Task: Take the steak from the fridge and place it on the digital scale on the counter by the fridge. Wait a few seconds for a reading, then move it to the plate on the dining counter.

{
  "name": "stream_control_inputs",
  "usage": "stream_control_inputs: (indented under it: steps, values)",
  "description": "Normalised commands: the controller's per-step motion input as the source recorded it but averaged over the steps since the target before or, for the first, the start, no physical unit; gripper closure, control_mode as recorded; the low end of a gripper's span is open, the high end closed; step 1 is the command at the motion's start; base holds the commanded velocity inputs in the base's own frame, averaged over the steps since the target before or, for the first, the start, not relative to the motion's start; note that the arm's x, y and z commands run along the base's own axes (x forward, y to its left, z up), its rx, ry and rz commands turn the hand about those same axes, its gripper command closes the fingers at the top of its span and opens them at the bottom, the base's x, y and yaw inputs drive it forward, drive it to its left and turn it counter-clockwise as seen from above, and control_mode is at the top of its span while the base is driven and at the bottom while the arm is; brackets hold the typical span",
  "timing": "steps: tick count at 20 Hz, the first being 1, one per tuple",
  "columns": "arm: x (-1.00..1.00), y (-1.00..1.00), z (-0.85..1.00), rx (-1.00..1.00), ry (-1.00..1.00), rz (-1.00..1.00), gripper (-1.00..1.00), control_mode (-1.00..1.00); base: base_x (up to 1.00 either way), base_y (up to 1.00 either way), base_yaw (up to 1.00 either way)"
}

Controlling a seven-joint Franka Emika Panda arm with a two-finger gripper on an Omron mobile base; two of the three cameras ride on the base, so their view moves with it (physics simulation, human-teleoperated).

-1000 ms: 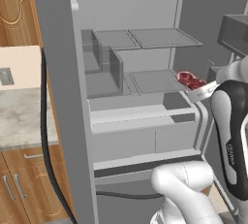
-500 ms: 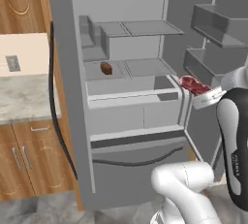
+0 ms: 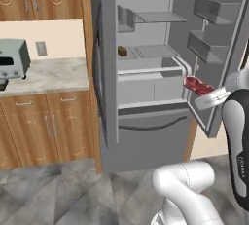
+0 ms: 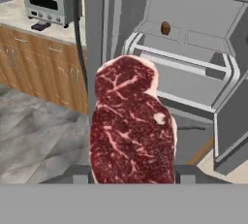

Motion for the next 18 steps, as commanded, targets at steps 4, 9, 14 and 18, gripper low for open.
stream_control_inputs:
  steps: [4,9,14,18]
  values:
    - [0.00,0.00,0.00,0.00,0.00,0.00,1.00,1.00,-0.62,1.00,0.00]
    - [0.00,0.00,0.00,0.00,0.00,0.00,1.00,1.00,-0.38,1.00,-0.01]
    - [0.00,0.00,0.00,0.00,0.00,0.00,1.00,1.00,0.38,1.00,-0.14]
    - [0.00,0.00,0.00,0.00,0.00,0.00,1.00,1.00,0.91,1.00,-0.25]
